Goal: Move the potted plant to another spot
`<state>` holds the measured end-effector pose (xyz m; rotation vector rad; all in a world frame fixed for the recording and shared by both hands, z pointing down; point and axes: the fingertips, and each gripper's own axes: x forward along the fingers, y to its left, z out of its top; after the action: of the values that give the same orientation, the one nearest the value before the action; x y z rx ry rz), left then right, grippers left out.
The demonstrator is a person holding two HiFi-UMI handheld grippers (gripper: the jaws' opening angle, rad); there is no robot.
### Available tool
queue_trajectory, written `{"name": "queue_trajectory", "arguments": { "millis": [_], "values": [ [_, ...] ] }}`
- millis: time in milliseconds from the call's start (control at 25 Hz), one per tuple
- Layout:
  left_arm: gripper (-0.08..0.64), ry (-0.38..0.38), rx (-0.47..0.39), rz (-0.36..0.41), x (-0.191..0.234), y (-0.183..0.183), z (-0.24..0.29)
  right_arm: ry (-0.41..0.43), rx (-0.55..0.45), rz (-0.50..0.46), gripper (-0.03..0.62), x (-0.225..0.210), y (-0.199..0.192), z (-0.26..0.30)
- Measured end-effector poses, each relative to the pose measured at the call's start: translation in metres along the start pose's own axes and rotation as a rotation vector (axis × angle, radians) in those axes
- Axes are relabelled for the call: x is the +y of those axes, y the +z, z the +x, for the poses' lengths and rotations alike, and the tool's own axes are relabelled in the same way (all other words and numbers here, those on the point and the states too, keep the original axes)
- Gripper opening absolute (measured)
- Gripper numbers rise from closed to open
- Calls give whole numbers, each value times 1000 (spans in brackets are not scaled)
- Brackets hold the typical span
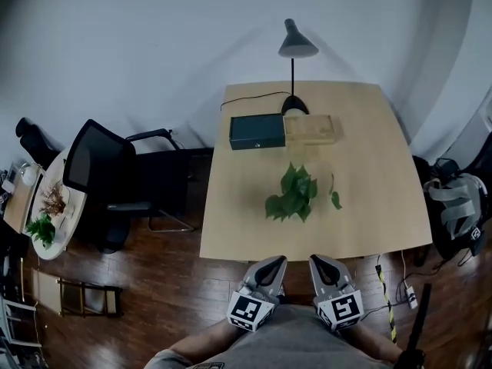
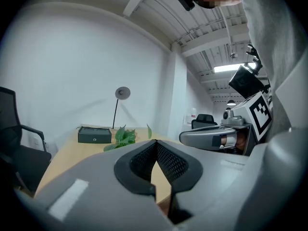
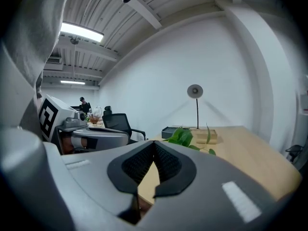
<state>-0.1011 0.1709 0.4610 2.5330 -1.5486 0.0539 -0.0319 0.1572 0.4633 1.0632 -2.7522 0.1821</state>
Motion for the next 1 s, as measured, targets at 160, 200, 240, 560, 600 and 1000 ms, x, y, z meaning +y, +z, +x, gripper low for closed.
{"name": "queue_trajectory", "arguments": {
  "millis": [160,200,240,560,600,1000],
  "values": [
    [-6,-14,17,-5,28,-1,18,-25,16,11,5,-11,2,28],
    [-6,-18,22,-11,32,-2,23,-32,24,11,5,-14,3,33],
    [-6,-21,27,-17,36,-3,27,-39,33,13,5,-17,3,37],
    [-6,4,57,-33,62,-16,62,-51,67,15,5,-52,-14,67],
    [-6,10,63,-34,65,-18,67,-49,75,15,5,-56,-16,71],
    [-6,38,193,-50,81,-59,95,22,225,10,9,-86,-72,107]
  ]
}}
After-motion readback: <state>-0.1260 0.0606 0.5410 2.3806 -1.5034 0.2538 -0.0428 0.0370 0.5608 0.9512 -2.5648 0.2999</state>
